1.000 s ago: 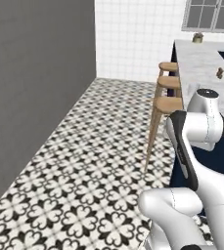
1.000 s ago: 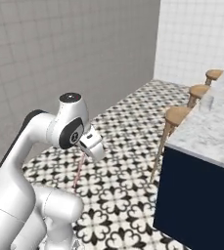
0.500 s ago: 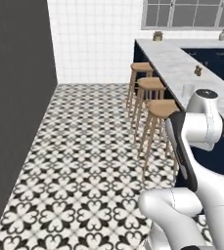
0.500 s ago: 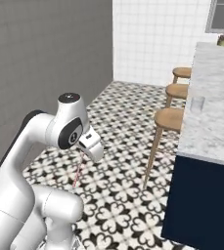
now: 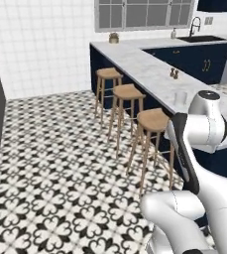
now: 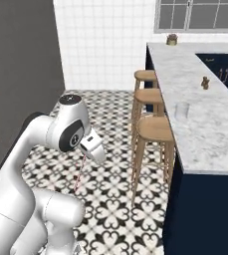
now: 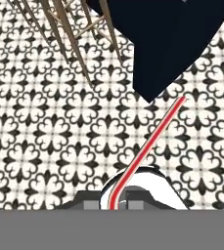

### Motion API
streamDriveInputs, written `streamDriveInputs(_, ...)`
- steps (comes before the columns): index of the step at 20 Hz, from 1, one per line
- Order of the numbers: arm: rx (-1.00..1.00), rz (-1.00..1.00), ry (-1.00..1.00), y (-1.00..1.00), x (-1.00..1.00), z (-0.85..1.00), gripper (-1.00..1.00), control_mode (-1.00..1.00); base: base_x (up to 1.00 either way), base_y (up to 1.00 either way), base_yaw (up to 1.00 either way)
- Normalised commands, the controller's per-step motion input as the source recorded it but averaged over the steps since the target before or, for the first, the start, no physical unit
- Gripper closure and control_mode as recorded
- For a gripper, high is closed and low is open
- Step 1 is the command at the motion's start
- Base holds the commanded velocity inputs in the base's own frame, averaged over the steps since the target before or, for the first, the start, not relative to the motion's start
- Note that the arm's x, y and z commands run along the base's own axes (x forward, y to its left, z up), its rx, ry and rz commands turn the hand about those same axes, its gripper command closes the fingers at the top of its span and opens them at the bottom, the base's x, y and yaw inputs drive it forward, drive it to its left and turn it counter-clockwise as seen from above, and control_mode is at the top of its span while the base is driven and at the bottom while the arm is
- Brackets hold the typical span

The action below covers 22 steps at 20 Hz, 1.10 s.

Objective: Take a straw from the drawer in front and place it inside the glass cup on the dining counter.

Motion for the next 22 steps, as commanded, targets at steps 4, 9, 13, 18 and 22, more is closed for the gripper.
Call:
streamDriveInputs(4, 0.00, 0.00, 0.00, 0.00, 0.00, 0.00, 1.00, 1.00, 0.72, 0.67, -0.51)
streamDriveInputs(9, 0.00, 0.00, 0.00, 0.00, 0.00, 0.00, 1.00, 1.00, 0.72, 0.73, -0.52)
streamDriveInputs(13, 0.00, 0.00, 0.00, 0.00, 0.00, 0.00, 1.00, 1.00, 0.65, 0.76, -0.53)
streamDriveInputs(18, 0.00, 0.00, 0.00, 0.00, 0.00, 0.00, 1.00, 1.00, 0.57, 0.69, -0.54)
streamDriveInputs(22, 0.00, 0.00, 0.00, 0.00, 0.00, 0.00, 1.00, 1.00, 0.48, 0.56, -0.58)
